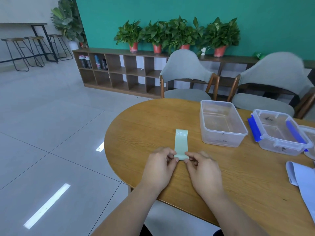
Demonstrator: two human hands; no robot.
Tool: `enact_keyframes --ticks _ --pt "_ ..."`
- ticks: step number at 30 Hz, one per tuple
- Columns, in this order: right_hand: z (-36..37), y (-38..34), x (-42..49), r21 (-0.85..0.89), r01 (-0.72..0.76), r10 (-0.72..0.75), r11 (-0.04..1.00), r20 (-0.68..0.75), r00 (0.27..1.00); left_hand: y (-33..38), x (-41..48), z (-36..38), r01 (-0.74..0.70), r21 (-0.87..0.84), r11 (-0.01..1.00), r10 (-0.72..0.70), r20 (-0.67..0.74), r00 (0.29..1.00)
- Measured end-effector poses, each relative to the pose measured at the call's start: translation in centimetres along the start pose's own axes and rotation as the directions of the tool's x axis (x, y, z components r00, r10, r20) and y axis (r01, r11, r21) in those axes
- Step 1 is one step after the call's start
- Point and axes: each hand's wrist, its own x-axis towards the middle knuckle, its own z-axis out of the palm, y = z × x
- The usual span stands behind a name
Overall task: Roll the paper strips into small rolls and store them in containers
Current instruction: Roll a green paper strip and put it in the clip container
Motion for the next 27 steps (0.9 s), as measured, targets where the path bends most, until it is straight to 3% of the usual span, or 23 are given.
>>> enact_keyframes --ticks 12,27 --pt "-0.39 -0.1 0.09 0.095 -0.016 0.019 0.995 -0.032 0.999 0.24 -0.1 -0.52 0.087 -0.105 0.991 -0.086 0.011 0.996" --pt "0.11 0.29 0.09 0.017 0.015 -0.015 1.0 -0.024 1.0 0.22 -0.03 -0.48 0.077 -0.053 0.996 -0.076 0.021 0.997"
